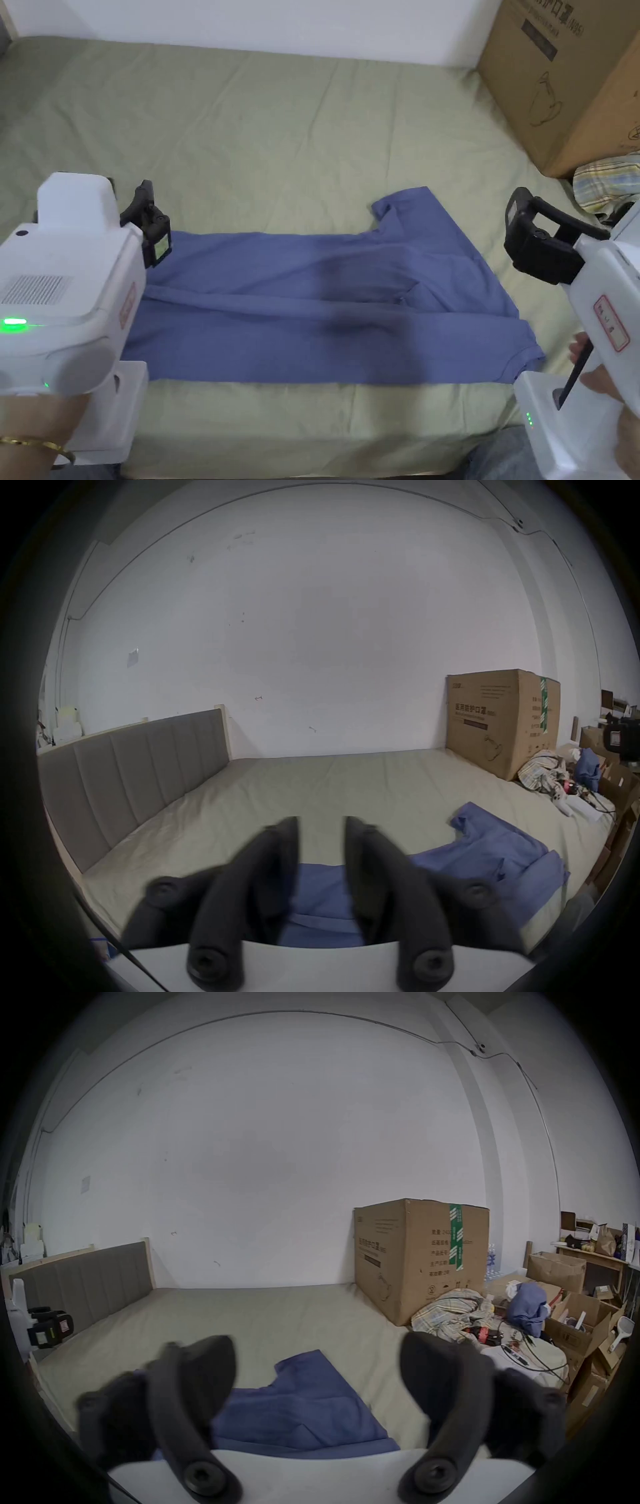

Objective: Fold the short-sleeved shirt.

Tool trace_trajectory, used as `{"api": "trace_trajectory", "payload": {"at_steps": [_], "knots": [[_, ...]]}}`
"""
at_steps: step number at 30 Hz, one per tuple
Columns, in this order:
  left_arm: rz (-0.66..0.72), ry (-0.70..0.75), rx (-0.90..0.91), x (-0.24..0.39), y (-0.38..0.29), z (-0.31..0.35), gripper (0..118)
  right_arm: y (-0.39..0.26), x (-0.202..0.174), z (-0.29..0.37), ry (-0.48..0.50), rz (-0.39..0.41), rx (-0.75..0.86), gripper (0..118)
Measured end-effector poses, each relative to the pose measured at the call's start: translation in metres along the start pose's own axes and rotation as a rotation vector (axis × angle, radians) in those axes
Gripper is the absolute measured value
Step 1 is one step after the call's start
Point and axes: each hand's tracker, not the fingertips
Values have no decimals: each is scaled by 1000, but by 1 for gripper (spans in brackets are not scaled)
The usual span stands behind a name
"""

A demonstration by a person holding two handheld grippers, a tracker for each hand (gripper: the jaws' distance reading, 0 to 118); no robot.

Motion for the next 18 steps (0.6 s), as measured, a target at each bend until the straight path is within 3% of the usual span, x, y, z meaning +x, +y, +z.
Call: {"api": "trace_trajectory", "payload": {"at_steps": [1,2,3,5,12,18], "knots": [[6,-6,1,2,-1,1,9,-1,-3,2,6,3,6,76],[8,-9,0,3,-1,1,1,-3,-2,0,8,9,9,45],[8,-9,-1,4,-1,1,0,-4,-3,0,9,10,11,25],[13,-17,-9,4,-1,0,0,-5,-3,-3,14,9,7,5],[63,-2,-63,-14,5,-20,0,-6,-6,-21,55,-14,-23,0],[137,11,-211,-50,19,-81,0,-3,-15,-39,63,-7,-33,0]]}}
